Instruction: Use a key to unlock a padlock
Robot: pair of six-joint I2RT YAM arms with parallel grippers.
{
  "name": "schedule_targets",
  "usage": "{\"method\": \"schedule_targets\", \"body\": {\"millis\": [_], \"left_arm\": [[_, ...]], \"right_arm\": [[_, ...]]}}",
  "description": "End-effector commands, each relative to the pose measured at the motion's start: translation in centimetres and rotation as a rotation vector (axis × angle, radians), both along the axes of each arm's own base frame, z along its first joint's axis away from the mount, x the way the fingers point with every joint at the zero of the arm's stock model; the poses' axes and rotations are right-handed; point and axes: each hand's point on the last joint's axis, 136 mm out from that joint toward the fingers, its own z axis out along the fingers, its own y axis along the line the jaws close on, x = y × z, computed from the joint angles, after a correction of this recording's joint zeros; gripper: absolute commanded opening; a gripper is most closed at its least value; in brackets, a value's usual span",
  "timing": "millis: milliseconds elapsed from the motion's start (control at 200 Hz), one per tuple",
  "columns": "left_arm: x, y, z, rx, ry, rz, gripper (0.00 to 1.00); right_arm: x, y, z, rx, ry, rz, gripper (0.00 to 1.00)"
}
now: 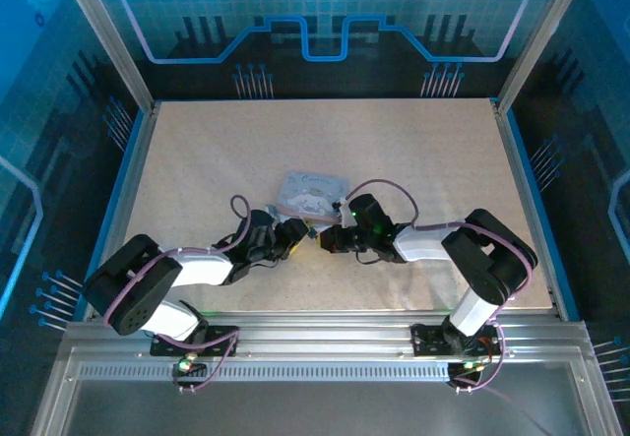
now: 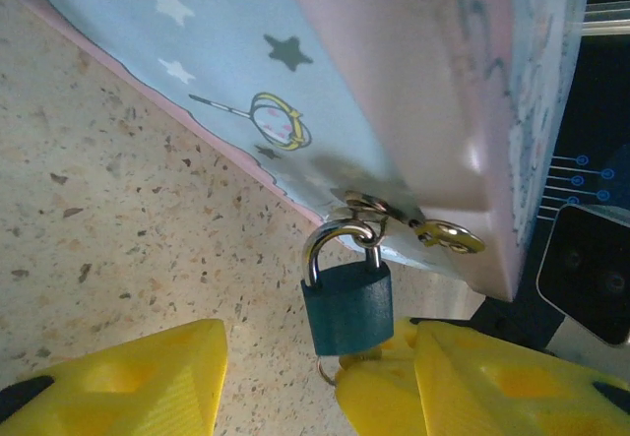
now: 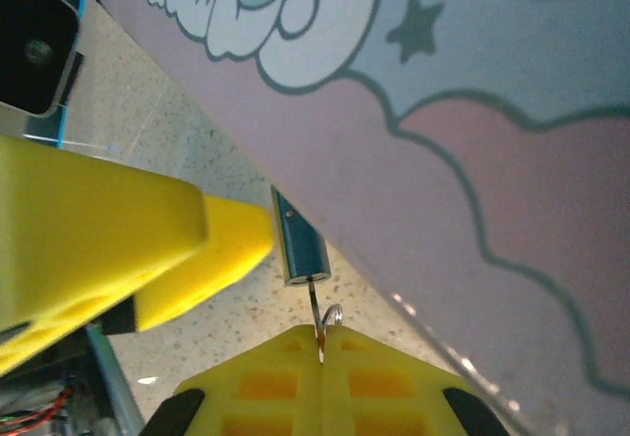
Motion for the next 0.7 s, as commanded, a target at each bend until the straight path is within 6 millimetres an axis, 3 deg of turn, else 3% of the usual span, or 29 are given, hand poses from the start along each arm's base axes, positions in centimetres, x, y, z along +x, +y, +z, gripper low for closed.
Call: {"method": "schedule_targets", "body": {"millis": [0, 695], "left_arm": [[0.2, -0.8, 0.5, -0.038, -0.020, -0.007, 0.53], [0.8, -1.8, -0.3, -0.090, -0.010, 0.002, 0.36]], "right_arm": [[-0.4, 1.3, 1.7, 0.079, 0.033, -0.006, 0.00], [-0.5, 2.3, 3.2, 0.200, 0.168, -0.087, 0.02]]}}
